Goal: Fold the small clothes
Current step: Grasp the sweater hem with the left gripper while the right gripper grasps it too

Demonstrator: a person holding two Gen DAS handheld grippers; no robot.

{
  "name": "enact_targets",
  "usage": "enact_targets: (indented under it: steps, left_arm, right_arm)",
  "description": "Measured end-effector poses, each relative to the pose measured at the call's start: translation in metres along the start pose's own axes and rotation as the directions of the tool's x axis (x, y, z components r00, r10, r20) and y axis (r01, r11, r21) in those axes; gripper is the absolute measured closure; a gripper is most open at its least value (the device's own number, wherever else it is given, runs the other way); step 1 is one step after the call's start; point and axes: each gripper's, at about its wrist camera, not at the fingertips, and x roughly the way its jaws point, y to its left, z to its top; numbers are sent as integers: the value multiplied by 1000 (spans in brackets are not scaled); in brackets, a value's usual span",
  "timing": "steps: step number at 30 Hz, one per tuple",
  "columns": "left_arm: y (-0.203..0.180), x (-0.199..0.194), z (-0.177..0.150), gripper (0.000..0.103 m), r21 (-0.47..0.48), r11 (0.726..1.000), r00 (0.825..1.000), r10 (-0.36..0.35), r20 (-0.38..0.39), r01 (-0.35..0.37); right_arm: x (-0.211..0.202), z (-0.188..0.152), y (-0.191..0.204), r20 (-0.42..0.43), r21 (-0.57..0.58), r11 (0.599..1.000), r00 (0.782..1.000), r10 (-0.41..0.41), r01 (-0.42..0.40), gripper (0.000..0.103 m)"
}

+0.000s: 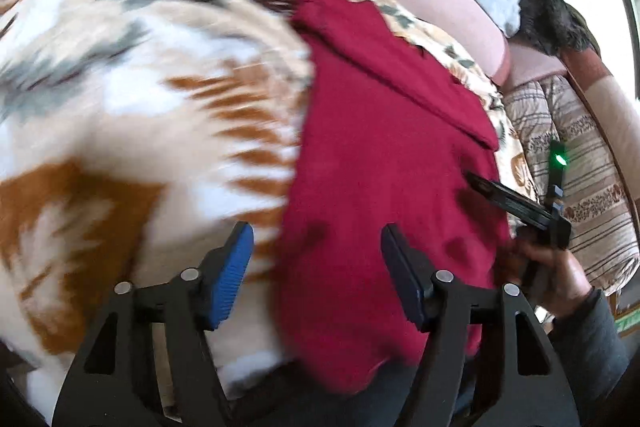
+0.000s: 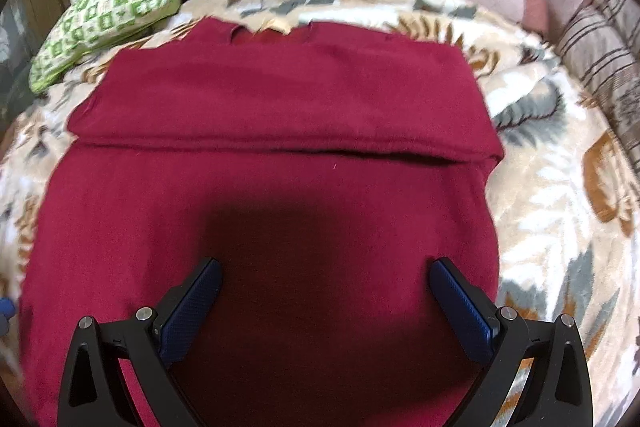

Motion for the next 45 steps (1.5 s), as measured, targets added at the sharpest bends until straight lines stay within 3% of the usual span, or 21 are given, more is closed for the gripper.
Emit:
enact_targets:
  steps: [3, 4, 7, 9, 14, 17, 18, 20, 22, 23, 25, 27, 28, 30, 32, 34, 37, 39, 45]
  left_arm:
    - [21, -5, -16, 37, 2, 998, 997, -61, -47, 61]
    - [21, -5, -20, 37, 9, 996, 995, -87, -57, 87]
    - [14, 0, -32, 37, 50, 984, 982, -169, -86, 174]
    - [9, 7, -36, 37, 48, 969, 963, -233, -135, 242]
    - [14, 31, -49, 38, -124, 915, 863, -404, -303, 385]
    - [19, 37, -51, 40, -159, 922, 866, -387, -316, 354]
    - [20, 36, -51, 41, -170, 919, 867, -392, -309, 355]
    - [21, 34, -51, 50, -169, 922, 873, -384, -300, 347]
    - [19, 30, -50, 60, -146, 931, 884, -365, -293, 336]
    - [18, 26, -50, 65, -127, 938, 895, -347, -282, 324]
    - [12, 23, -48, 71, -87, 948, 911, -317, -262, 305]
    - [4, 22, -47, 84, -43, 961, 929, -276, -246, 274]
    - [1, 25, -46, 89, -28, 965, 934, -258, -249, 259]
    - [-2, 31, -45, 92, -12, 972, 937, -231, -260, 237]
    - [-5, 34, -46, 96, 14, 978, 946, -196, -257, 206]
    - [-12, 29, -46, 97, 50, 979, 955, -179, -237, 195]
    - [-22, 7, -45, 98, 115, 969, 964, -195, -179, 217]
    - [-23, -18, -43, 98, 125, 957, 960, -246, -136, 263]
    - [-1, -66, -55, 98, 88, 941, 943, -320, -87, 327]
  right_arm:
    - [-29, -23, -15, -37, 20, 994, 993, 112, -111, 2]
    - [-48, -36, -25, 2, 65, 987, 989, 146, -146, 9]
    - [-97, -77, -57, 148, 186, 956, 969, 200, -226, 9]
    - [-115, -104, -72, 207, 244, 923, 946, 249, -296, 9]
    - [-129, -162, -91, 285, 349, 836, 898, 336, -424, 9]
    - [-121, -186, -92, 276, 402, 802, 894, 353, -442, 9]
    - [-116, -192, -93, 281, 430, 770, 881, 381, -471, 9]
    - [-114, -201, -94, 319, 461, 704, 841, 437, -540, 10]
    - [-105, -206, -93, 346, 502, 601, 782, 519, -621, 12]
    - [-99, -207, -92, 340, 523, 573, 771, 538, -631, 14]
    - [-96, -211, -90, 337, 541, 551, 764, 550, -635, 20]
    - [-90, -210, -85, 346, 543, 504, 726, 594, -672, 25]
    - [-86, -208, -81, 336, 540, 493, 712, 616, -682, 36]
    - [-81, -206, -76, 290, 548, 528, 739, 607, -649, 50]
    - [-75, -208, -74, 270, 569, 526, 748, 606, -632, 75]
    - [-78, -204, -71, 253, 560, 569, 778, 575, -602, 89]
    - [-98, -194, -60, 241, 496, 637, 798, 552, -590, 94]
    - [-119, -184, -51, 258, 435, 668, 794, 551, -605, 95]
    - [-168, -177, -44, 316, 367, 658, 754, 577, -657, 96]
